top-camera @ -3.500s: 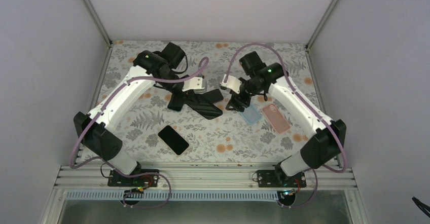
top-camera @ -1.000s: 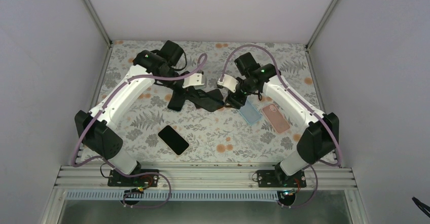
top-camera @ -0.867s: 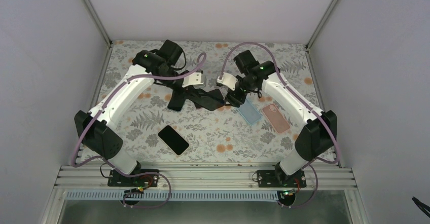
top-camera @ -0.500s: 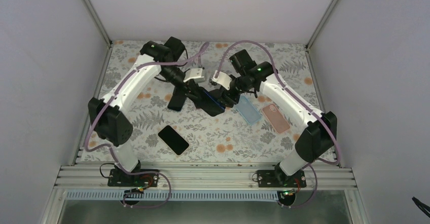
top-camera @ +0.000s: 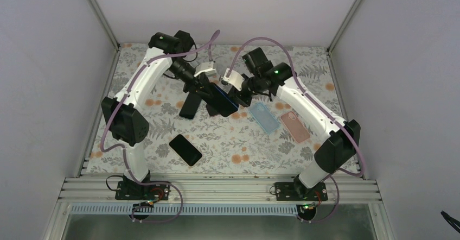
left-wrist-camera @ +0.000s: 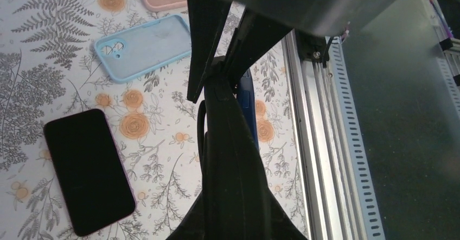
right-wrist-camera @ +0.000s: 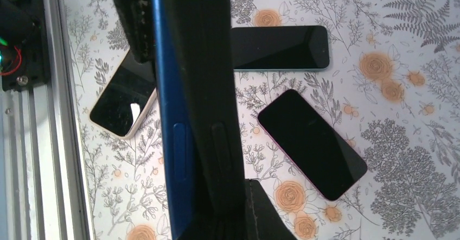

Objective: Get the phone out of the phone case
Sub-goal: Remove the phone case from the phone.

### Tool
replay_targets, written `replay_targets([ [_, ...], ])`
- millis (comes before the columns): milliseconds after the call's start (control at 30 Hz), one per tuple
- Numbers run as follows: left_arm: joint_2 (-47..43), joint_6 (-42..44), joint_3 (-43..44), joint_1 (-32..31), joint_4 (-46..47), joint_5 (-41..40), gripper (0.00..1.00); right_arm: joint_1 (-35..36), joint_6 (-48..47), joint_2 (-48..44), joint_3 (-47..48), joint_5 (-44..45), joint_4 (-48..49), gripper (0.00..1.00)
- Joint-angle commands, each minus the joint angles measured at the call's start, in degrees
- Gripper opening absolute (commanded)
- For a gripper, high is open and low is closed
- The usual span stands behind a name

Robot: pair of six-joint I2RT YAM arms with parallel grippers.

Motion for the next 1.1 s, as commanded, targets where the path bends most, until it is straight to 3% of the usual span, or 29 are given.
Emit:
replay_targets([
  [0, -0.49, -2.96, -0.38, -1.64, 14.73, 12.81, 0.02, 4.06, 0.96, 0.01, -1.45, -15.65, 10.5, 0.04],
  [133, -2.66, -3.49, -1.85, -0.86, 14.68, 11.27, 0.05, -0.93, 2.85, -1.61, -3.91, -15.82, 12.55, 0.04],
  [200, -3.91, -3.87, -2.33, -0.54, 14.68, 10.74, 0.19, -3.78, 3.45, -1.9, -4.13, -16.9, 12.38, 0.04],
  [300, -6.1, -3.93, -3.65, -0.42, 14.68, 9.43, 0.3, -7.35, 3.64, -2.45, -4.23, -18.11, 11.48, 0.04],
  [500, -11.98, -4.82, -6.05, -0.42, 14.68, 5.5, 0.94, -12.15, 4.18, -2.07, -4.46, -17.49, 10.01, 0.04],
  [533, -13.04, -4.97, -6.12, -0.35, 14.66, 4.33, 0.99, -13.18, 4.53, -1.78, -4.26, -17.05, 9.82, 0.04],
  [667, -17.19, -9.9, -6.29, -0.33, 18.18, -2.73, 1.0, -16.56, 10.91, 0.1, -2.26, -14.34, 11.41, 0.04],
  [733, -20.33, -16.98, -10.04, -0.85, 27.73, -11.02, 1.0, -17.38, 16.17, 1.76, 0.53, -13.19, 11.85, 0.04],
  [833, -27.25, -25.04, -21.84, -3.69, 50.12, -31.51, 1.0, -17.42, 23.6, 3.99, 4.88, -10.53, 13.26, 0.04],
  [933, -31.15, -25.8, -32.47, -9.25, 69.91, -51.27, 1.0, -17.34, 30.52, 5.35, 8.16, -5.89, 15.59, 0.03],
  [1000, -30.55, -26.29, -35.5, -11.42, 76.64, -56.25, 1.0, -17.33, 33.4, 6.3, 10.36, -4.11, 16.27, 0.03],
  [1067, -28.64, -27.76, -36.5, -13.12, 79.55, -56.32, 1.0, -17.33, 35.82, 6.5, 10.98, -3.7, 17.59, 0.03],
])
